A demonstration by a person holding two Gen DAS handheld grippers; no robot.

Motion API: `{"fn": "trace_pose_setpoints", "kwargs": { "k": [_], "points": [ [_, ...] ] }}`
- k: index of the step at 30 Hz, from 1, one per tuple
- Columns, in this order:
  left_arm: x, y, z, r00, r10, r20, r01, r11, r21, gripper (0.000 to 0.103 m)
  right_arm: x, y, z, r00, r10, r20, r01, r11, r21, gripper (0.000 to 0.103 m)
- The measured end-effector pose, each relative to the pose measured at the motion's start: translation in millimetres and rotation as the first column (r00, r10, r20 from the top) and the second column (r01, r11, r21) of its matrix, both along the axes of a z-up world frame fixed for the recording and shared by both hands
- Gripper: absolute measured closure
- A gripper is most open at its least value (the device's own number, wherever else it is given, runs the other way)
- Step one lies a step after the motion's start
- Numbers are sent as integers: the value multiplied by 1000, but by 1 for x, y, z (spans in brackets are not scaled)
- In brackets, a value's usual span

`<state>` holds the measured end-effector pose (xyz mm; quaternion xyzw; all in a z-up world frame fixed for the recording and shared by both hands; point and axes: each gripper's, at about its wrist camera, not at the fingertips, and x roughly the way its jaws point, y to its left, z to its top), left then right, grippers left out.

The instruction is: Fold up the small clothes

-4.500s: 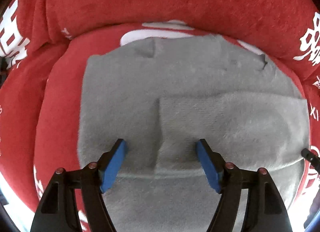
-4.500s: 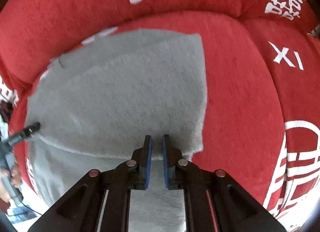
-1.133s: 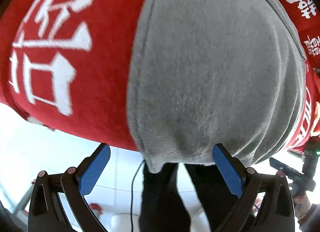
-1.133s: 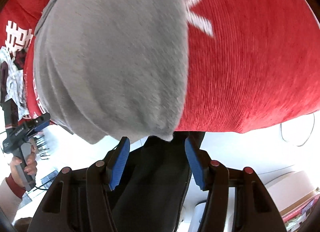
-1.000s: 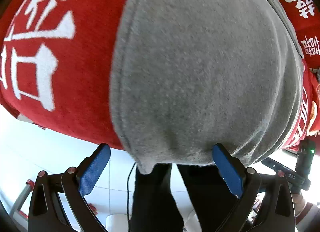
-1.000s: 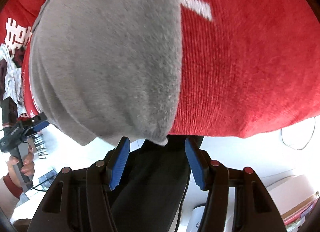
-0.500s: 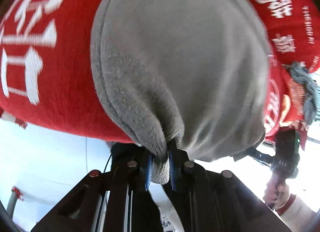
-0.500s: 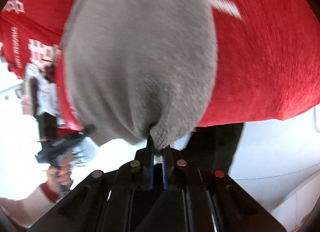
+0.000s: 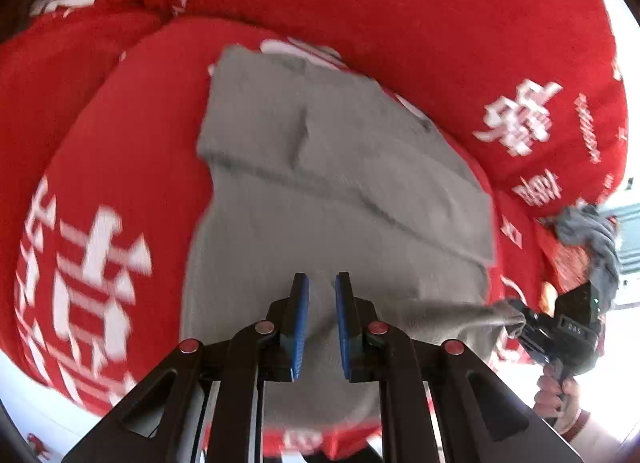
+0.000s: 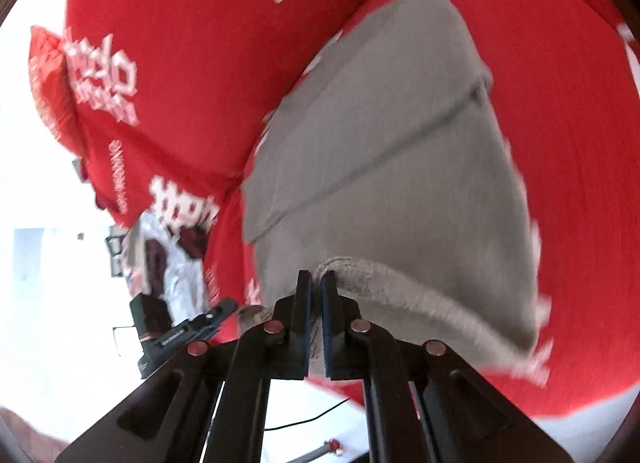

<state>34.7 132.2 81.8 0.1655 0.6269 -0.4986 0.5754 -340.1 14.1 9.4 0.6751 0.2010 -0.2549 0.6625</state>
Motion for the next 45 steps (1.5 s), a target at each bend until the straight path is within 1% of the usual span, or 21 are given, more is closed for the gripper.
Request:
{"fn": "trace_pose_setpoints", "kwargs": {
  "k": [7, 8, 9, 11, 13, 16, 17, 18, 19, 22, 24, 25, 26, 28, 29, 30, 31, 32, 36, 40, 45],
  "points": [
    [9, -17, -16, 991, -47, 124, 37, 995, 88, 87, 7, -38, -39, 990, 39, -135, -32, 998, 50, 98],
    [8, -15, -19, 990, -65, 128, 51, 993, 110, 82, 6, -40, -41, 988, 37, -150, -29, 998, 55, 98],
    [7, -14, -23, 989, -85, 121, 68, 988, 138, 55, 5, -41, -44, 987, 35, -158, -26, 998, 61, 98],
    [2, -9, -26, 984, -108, 139, 87, 984, 153, 25, 4, -45, -47, 983, 42, -176, -29, 997, 73, 98],
    [-7, -8, -25, 974, -166, 157, 144, 979, 143, 25, 1, -49, -41, 977, 65, -204, -56, 997, 49, 96],
    [-17, -9, -35, 962, -252, 101, 232, 956, 180, 25, 5, -49, -20, 943, 133, -305, -151, 988, -37, 92],
    [-21, -10, -42, 955, -286, 84, 265, 943, 202, 25, 8, -47, -15, 931, 156, -332, -186, 980, -63, 79],
    [-24, -11, -48, 947, -313, 74, 291, 931, 223, 25, 11, -45, -9, 915, 177, -362, -221, 972, -84, 59],
    [-28, -11, -55, 937, -344, 64, 320, 915, 245, 25, 14, -43, -6, 895, 201, -398, -260, 961, -99, 52],
    [-34, -12, -62, 922, -383, 55, 358, 899, 254, 25, 27, -41, -4, 844, 263, -467, -353, 929, -115, 49],
    [-36, -14, -60, 918, -395, 44, 374, 895, 242, 27, 38, -44, -8, 831, 289, -475, -387, 914, -122, 49],
    [-37, -15, -60, 914, -404, 36, 385, 892, 236, 33, 43, -45, -10, 827, 297, -477, -398, 909, -126, 49],
    [-38, -15, -60, 909, -415, 31, 397, 887, 238, 51, 47, -46, -13, 822, 305, -480, -411, 903, -130, 49],
    [-39, -17, -60, 901, -433, 34, 412, 877, 246, 67, 63, -50, -24, 803, 334, -494, -442, 890, -117, 49],
    [-39, -17, -59, 899, -436, 28, 418, 878, 234, 87, 67, -49, -30, 789, 350, -506, -457, 884, -101, 52],
    [-37, -16, -57, 902, -432, 9, 420, 880, 221, 96, 74, -48, -33, 763, 362, -536, -479, 873, -93, 68],
    [-36, -17, -54, 905, -425, 19, 411, 885, 221, 96, 81, -45, -29, 733, 357, -578, -511, 851, -122, 89],
    [-34, -15, -49, 908, -419, 26, 405, 890, 208, 96, 86, -41, -25, 708, 364, -605, -538, 833, -129, 97],
    [-21, -7, -18, 933, -357, 48, 348, 927, 142, 96, 80, -27, 6, 693, 310, -650, -552, 809, -202, 97],
    [1, -12, 23, 957, -278, 86, 275, 960, 48, 96, 63, -25, 49, 720, 214, -660, -505, 814, -287, 97],
    [19, -48, 63, 965, -202, 166, 216, 974, -68, 96, 54, -46, 95, 748, 90, -658, -441, 808, -391, 97]
  ]
}}
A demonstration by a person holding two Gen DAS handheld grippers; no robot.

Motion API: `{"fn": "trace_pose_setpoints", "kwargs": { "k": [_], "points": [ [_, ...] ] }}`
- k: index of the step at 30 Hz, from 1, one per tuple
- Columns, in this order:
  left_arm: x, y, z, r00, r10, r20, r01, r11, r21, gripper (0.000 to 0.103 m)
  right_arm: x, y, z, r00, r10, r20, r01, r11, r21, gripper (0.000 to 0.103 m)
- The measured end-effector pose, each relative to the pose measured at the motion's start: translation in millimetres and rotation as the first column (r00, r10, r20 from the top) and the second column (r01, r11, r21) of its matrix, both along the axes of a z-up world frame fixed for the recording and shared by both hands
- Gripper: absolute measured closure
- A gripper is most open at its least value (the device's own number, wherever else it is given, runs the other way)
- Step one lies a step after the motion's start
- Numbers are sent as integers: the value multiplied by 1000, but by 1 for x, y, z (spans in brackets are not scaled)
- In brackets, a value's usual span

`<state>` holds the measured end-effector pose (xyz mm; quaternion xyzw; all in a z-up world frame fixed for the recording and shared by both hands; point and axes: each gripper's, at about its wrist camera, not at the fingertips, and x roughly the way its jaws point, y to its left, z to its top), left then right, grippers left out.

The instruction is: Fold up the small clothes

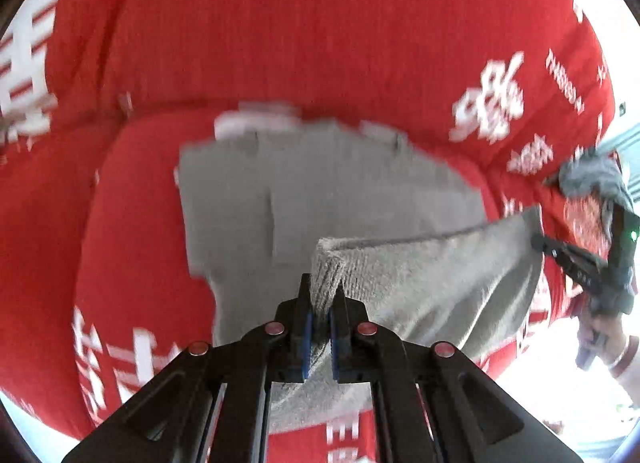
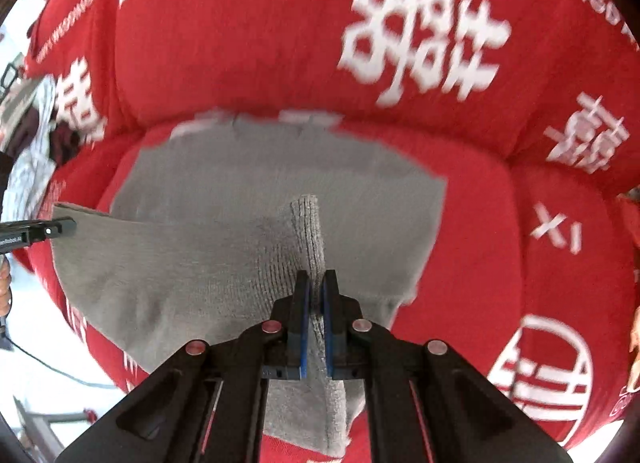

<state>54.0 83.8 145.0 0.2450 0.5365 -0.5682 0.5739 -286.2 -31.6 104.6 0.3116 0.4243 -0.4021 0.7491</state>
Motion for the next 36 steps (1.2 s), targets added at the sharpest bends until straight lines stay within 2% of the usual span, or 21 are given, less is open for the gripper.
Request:
{"fn": "trace_pose_setpoints", "kwargs": {
  "k": [3, 7, 11, 15, 21, 22, 23, 24, 25, 26, 27, 29, 32, 33, 35, 36],
  "points": [
    [8, -38, 10, 997, 24, 68, -19, 998, -67, 96, 12, -28, 16, 1000, -3, -11, 2, 998, -68, 97],
    [17, -99, -10, 984, 99, 146, -87, 993, -86, 95, 33, -80, 11, 1000, -11, -19, 9, 994, -104, 97],
    [21, -139, -55, 961, 159, 227, -158, 987, -21, 96, 51, -114, -24, 998, -14, -54, 8, 996, -94, 97],
    [13, -164, -107, 937, 130, 325, -160, 985, 68, 95, 61, -142, -73, 995, -40, -94, 37, 999, -34, 97],
    [16, -174, -144, 918, 151, 366, -208, 970, 122, 95, 58, -162, -121, 991, -98, -93, 104, 993, 62, 97],
    [18, -176, -148, 914, 153, 376, -216, 968, 131, 92, 58, -164, -127, 990, -101, -97, 108, 991, 74, 97],
    [20, -177, -150, 906, 156, 393, -226, 964, 139, 75, 57, -164, -131, 990, -104, -95, 111, 991, 76, 97],
    [22, -178, -151, 890, 161, 426, -242, 960, 141, 49, 57, -164, -132, 990, -107, -94, 114, 991, 74, 96],
    [27, -176, -148, 849, 181, 496, -279, 951, 131, 38, 56, -166, -133, 989, -116, -89, 123, 990, 75, 96],
    [32, -174, -144, 818, 206, 537, -312, 943, 114, 33, 54, -167, -132, 988, -129, -86, 135, 988, 80, 95],
    [38, -171, -141, 809, 226, 543, -333, 937, 105, 33, 51, -169, -132, 985, -151, -81, 158, 983, 91, 90],
    [53, -161, -133, 835, 255, 487, -359, 924, 130, 33, 37, -173, -130, 973, -224, -56, 230, 962, 146, 82],
    [61, -136, -117, 863, 239, 445, -341, 925, 165, 33, 21, -170, -123, 964, -261, -51, 266, 949, 167, 81],
    [61, -126, -111, 869, 230, 438, -332, 927, 172, 33, 14, -164, -117, 965, -260, -45, 264, 949, 174, 78],
    [62, -98, -101, 898, 225, 379, -314, 930, 193, 33, 1, -154, -109, 963, -270, -5, 265, 941, 210, 77],
    [63, -81, -97, 915, 238, 325, -314, 927, 206, 31, -8, -147, -104, 958, -285, 30, 271, 933, 236, 72]
  ]
}}
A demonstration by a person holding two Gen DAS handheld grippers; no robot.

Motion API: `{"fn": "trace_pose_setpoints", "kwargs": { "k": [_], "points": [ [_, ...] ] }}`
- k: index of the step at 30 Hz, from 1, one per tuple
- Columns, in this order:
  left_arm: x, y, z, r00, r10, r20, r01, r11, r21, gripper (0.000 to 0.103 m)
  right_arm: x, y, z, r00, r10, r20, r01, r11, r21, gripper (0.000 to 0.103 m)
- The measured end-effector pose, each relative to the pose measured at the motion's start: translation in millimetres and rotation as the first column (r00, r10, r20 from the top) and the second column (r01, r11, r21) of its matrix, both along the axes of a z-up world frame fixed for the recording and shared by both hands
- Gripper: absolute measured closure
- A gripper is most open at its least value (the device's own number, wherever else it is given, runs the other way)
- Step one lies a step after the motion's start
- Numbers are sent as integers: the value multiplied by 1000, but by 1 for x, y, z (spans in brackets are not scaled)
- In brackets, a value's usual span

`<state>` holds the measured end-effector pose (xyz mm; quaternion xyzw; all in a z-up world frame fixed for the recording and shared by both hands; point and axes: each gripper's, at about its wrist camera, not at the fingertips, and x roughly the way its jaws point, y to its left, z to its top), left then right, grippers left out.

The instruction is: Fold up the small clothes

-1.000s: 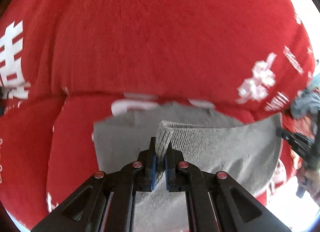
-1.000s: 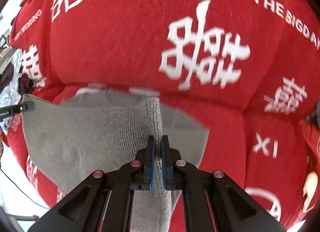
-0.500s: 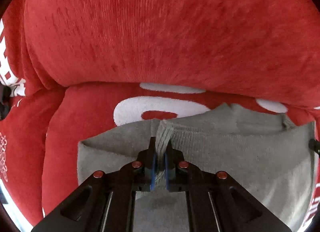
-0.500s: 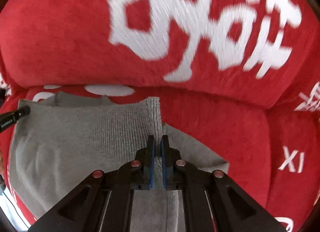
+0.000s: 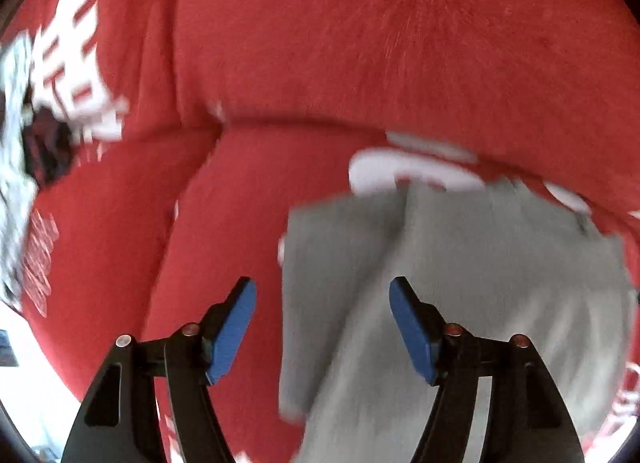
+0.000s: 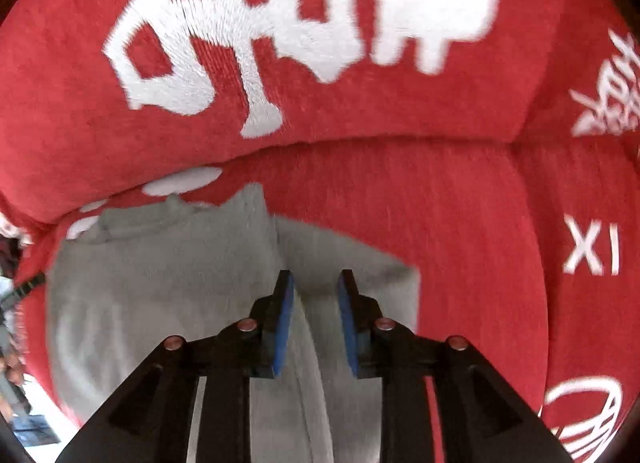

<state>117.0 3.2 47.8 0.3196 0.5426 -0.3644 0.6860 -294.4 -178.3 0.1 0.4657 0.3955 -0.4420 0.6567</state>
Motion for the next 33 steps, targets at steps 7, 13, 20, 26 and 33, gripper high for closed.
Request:
{"fn": "trace_pose_setpoints", "kwargs": {
  "k": [7, 13, 20, 26, 33],
  "points": [
    [1, 106, -4, 938, 210, -277, -225, 974, -21, 13, -53, 93, 14, 942, -124, 311, 71, 982, 177, 53],
    [-13, 151, -38, 809, 363, -463, -398, 917, 23, 13, -68, 176, -27, 858, -326, 397, 157, 902, 401, 51],
    [-22, 153, -38, 801, 398, -446, -455, 890, -23, 59, -79, 198, -59, 727, -545, 418, 391, 829, 400, 52],
    [-24, 153, -13, 895, 285, -343, -324, 944, -62, 84, -62, 178, -20, 868, -351, 351, 266, 926, 268, 95],
    [-21, 177, -27, 905, 291, -310, -314, 949, -26, 84, -55, 173, -45, 952, -233, 199, 180, 951, 252, 95]
  ]
}}
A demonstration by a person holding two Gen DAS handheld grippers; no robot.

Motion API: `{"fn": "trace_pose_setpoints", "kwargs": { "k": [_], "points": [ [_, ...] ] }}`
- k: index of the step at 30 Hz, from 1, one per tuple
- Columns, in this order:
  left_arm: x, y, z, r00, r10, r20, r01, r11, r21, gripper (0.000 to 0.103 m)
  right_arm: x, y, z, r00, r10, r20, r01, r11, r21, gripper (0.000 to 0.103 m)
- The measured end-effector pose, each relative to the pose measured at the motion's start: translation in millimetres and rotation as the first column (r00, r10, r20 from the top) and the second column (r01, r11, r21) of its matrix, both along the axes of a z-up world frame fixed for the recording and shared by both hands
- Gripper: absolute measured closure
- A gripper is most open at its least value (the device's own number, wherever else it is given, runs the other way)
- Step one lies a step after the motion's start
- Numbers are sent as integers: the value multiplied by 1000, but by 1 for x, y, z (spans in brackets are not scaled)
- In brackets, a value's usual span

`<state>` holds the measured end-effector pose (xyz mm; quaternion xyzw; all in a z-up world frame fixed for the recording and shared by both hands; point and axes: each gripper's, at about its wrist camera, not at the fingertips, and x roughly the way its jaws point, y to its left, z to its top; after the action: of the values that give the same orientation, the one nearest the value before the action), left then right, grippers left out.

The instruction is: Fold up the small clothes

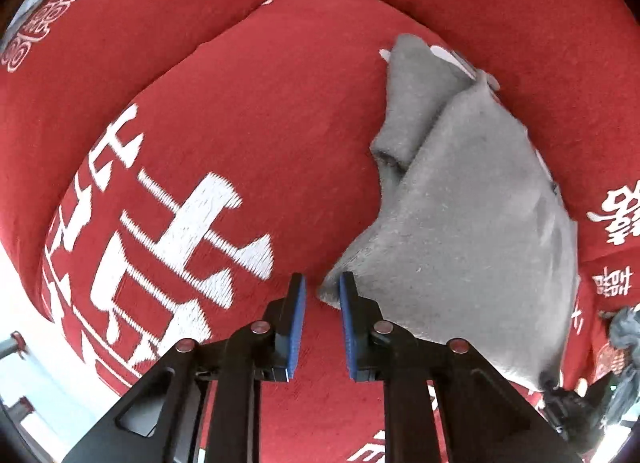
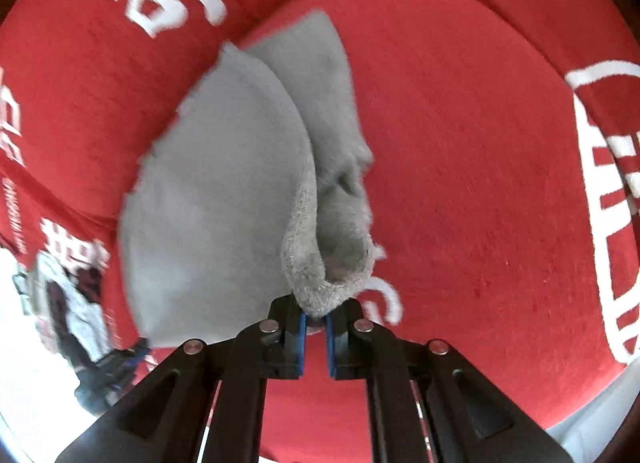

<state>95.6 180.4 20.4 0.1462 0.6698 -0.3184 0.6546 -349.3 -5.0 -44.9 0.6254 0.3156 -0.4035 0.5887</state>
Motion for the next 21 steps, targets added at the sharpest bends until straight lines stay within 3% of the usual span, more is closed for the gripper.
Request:
{"fn": "trace_pose_setpoints", "kwargs": {
  "k": [3, 7, 12, 17, 21],
  "points": [
    [-5, 5, 7, 996, -61, 64, 57, 996, 69, 84, -1, 5, 5, 1000, 2, -24, -2, 1000, 1, 94],
    [-7, 13, 28, 988, -119, 95, 115, 992, 44, 84, -7, 16, 17, 998, 29, -57, -27, 999, 40, 91],
    [-15, -12, 49, 969, -206, 139, 209, 978, -12, 84, 12, 19, 56, 981, 168, -98, -177, 980, -96, 91],
    [-28, -58, 30, 962, -240, 131, 243, 970, -9, 84, 45, -9, 53, 963, 227, -145, -246, 961, -128, 91],
    [-33, -79, 4, 955, -268, 124, 261, 963, 68, 84, 54, -16, 34, 944, 254, -209, -273, 959, -71, 91]
  ]
}}
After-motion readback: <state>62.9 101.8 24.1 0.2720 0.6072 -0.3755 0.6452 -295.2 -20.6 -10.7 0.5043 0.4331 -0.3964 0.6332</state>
